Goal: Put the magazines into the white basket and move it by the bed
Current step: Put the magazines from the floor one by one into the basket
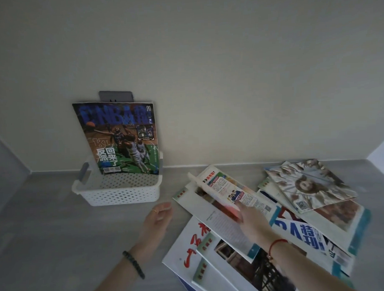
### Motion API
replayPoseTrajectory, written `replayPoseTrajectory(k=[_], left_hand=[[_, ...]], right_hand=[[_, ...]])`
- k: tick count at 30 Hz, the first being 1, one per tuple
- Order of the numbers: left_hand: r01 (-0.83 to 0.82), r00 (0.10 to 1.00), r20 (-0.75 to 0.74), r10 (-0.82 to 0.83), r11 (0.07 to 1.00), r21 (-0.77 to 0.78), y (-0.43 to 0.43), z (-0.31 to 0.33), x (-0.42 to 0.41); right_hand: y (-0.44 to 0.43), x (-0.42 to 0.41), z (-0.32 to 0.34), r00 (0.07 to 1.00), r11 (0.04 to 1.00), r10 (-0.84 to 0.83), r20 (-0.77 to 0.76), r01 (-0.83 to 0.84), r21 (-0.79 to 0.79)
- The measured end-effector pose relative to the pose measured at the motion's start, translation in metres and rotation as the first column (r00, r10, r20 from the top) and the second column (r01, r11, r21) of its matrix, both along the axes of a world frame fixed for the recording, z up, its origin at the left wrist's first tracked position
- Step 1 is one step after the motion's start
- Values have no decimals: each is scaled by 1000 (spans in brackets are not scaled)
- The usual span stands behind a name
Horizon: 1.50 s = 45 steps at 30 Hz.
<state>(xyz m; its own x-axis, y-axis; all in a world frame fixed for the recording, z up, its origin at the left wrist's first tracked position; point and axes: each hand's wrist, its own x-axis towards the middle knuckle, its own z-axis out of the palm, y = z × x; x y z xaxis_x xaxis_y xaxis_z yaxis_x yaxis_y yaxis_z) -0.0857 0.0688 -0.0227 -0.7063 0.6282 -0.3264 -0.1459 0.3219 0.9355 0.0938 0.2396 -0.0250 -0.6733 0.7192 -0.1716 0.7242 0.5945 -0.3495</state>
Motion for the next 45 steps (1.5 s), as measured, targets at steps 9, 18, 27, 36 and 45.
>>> replayPoseTrajectory(k=[9,18,27,36,45], left_hand=[[147,947,253,-196,968,202,12,45,35],[-49,993,-90,78,956,291,-15,83,-27],[-166,940,-231,253,926,340,-49,141,-160],[-227,837,-488,249,968,106,-32,109,-267],[-216,878,-434,203,976,19,-13,39,-294]], right_hand=[[-1,34,100,682,839,-183,-708,-267,-475],[-24,-35,103,716,904,-221,-662,-103,-414],[-42,-187,147,636,981,-89,-767,-77,-178],[-30,-283,107,653,961,-262,-711,112,-252],[-20,-311,42,705,930,-363,-610,234,-282]])
